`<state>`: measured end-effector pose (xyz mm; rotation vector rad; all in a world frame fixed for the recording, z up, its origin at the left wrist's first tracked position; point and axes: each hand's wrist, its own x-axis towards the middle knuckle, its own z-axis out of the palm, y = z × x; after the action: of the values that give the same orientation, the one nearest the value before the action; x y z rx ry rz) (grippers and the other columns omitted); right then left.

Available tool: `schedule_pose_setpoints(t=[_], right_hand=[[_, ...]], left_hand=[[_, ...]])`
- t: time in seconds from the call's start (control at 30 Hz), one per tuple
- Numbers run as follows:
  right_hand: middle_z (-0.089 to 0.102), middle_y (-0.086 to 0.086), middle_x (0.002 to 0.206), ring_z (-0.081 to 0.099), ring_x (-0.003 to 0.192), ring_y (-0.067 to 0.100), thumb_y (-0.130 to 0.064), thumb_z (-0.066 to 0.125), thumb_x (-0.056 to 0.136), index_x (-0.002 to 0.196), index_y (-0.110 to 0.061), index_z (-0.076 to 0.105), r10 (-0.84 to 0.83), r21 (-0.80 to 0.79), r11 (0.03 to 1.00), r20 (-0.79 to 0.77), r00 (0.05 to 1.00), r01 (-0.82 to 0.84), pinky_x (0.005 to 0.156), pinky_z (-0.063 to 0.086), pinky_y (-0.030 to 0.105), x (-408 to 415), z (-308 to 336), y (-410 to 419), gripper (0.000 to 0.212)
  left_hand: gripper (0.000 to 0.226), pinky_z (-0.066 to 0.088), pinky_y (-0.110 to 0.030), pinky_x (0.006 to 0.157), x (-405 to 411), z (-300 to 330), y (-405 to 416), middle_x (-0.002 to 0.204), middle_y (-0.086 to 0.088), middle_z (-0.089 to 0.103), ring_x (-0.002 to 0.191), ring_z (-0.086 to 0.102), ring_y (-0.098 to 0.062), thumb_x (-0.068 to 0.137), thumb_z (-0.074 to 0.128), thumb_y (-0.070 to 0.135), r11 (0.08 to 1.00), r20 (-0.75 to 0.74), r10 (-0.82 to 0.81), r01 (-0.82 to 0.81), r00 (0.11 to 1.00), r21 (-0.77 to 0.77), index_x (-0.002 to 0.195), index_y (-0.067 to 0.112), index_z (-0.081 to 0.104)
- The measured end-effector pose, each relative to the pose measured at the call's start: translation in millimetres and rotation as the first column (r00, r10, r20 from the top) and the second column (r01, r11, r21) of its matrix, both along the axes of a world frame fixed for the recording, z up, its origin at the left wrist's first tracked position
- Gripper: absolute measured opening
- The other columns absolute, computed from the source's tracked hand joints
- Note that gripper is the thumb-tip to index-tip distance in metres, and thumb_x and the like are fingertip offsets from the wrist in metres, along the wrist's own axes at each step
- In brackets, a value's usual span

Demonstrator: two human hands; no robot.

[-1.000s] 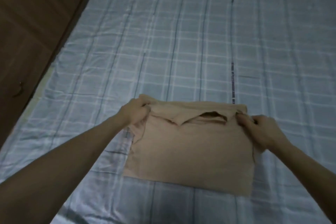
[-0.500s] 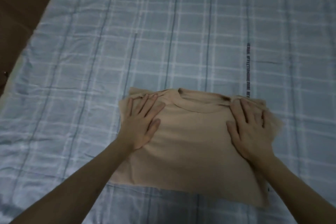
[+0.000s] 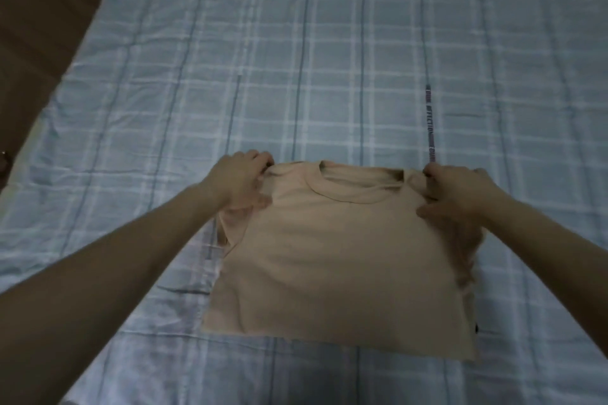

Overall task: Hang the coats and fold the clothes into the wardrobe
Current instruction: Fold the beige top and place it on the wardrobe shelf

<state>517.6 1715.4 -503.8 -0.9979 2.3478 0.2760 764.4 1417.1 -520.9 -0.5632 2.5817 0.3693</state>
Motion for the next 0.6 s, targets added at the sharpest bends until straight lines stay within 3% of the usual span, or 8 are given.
schedule_pose_setpoints(t=[0.1, 0.17, 0.23, 0.33, 0.37, 0.43, 0.53, 0.6], right_hand=[[0.064, 0.004, 0.109, 0.058, 0.100, 0.027, -0.049, 0.077, 0.068, 0.101, -0.023, 0.053, 0.008, 0.080, 0.997, 0.043, 0.999, -0.011, 0.083, 0.048, 0.037, -2, 2, -11, 0.048], [0.061, 0.006, 0.110, 0.057, 0.099, 0.027, -0.050, 0.077, 0.068, 0.087, -0.027, 0.051, 0.013, 0.103, 0.995, 0.035, 0.999, -0.016, 0.087, 0.050, 0.039, -2, 4, -12, 0.040], [0.050, 0.008, 0.120, 0.049, 0.109, 0.030, -0.052, 0.076, 0.067, 0.098, -0.028, 0.050, -0.025, 0.067, 0.997, -0.050, 0.998, 0.029, 0.093, 0.044, 0.042, -2, 3, -4, 0.047], [0.039, 0.020, 0.137, 0.040, 0.121, 0.040, -0.033, 0.070, 0.080, 0.127, -0.013, 0.049, -0.119, -0.329, 0.944, -0.269, 0.956, 0.025, 0.099, 0.038, 0.052, 26, 6, 9, 0.056], [0.040, 0.022, 0.138, 0.040, 0.120, 0.041, -0.028, 0.065, 0.086, 0.128, -0.010, 0.049, -0.164, -0.483, 0.875, -0.313, 0.935, -0.009, 0.100, 0.037, 0.052, 45, 10, 9, 0.048], [0.043, 0.017, 0.136, 0.042, 0.116, 0.035, -0.028, 0.056, 0.092, 0.126, -0.013, 0.050, -0.166, -0.597, 0.798, -0.345, 0.924, -0.079, 0.098, 0.036, 0.047, 90, 19, 6, 0.038], [0.042, 0.011, 0.137, 0.046, 0.112, 0.032, -0.038, 0.044, 0.088, 0.132, -0.018, 0.046, 0.010, -0.486, 0.871, -0.128, 0.992, -0.071, 0.093, 0.039, 0.043, 150, 4, -5, 0.048], [0.041, 0.010, 0.144, 0.047, 0.122, 0.034, -0.041, 0.042, 0.083, 0.138, -0.017, 0.044, -0.026, -0.377, 0.926, 0.010, 1.000, 0.028, 0.100, 0.038, 0.046, 180, -14, -15, 0.060]], left_hand=[[0.046, 0.037, -0.033, 0.078, -23, 14, -3, 0.102, 0.006, 0.062, 0.091, 0.055, -0.019, 0.073, 0.075, 0.051, 1.000, 0.250, 0.001, 0.005, 0.968, -0.022, 0.108, 0.028, 0.056], [0.037, 0.037, -0.033, 0.079, -28, 16, -4, 0.092, 0.007, 0.061, 0.088, 0.053, -0.018, 0.072, 0.075, 0.054, 1.000, 0.311, 0.025, -0.021, 0.950, -0.019, 0.098, 0.030, 0.063], [0.036, 0.041, -0.031, 0.078, -27, 16, -7, 0.089, 0.006, 0.063, 0.088, 0.057, -0.019, 0.070, 0.077, 0.054, 0.996, 0.296, 0.074, -0.085, 0.952, 0.025, 0.093, 0.029, 0.066], [0.038, 0.046, -0.028, 0.077, -16, 20, -12, 0.092, 0.002, 0.069, 0.089, 0.064, -0.021, 0.071, 0.079, 0.050, 0.951, 0.277, 0.205, -0.258, 0.939, 0.168, 0.099, 0.025, 0.071], [0.037, 0.047, -0.028, 0.076, -11, 22, -15, 0.092, 0.002, 0.070, 0.088, 0.066, -0.020, 0.072, 0.079, 0.049, 0.923, 0.279, 0.258, -0.322, 0.925, 0.212, 0.098, 0.024, 0.071], [0.034, 0.049, -0.028, 0.073, -2, 23, -19, 0.088, 0.000, 0.072, 0.082, 0.068, -0.018, 0.076, 0.074, 0.051, 0.853, 0.253, 0.377, -0.440, 0.891, 0.280, 0.091, 0.020, 0.073], [0.036, 0.050, -0.028, 0.071, 3, 30, -20, 0.082, -0.004, 0.072, 0.078, 0.068, -0.021, 0.084, 0.068, 0.046, 0.776, 0.223, 0.482, -0.531, 0.847, 0.340, 0.088, 0.010, 0.074], [0.027, 0.050, -0.029, 0.073, -1, 39, -17, 0.088, -0.005, 0.072, 0.086, 0.068, -0.022, 0.085, 0.068, 0.041, 0.786, 0.227, 0.448, -0.502, 0.865, 0.361, 0.090, 0.015, 0.073]])
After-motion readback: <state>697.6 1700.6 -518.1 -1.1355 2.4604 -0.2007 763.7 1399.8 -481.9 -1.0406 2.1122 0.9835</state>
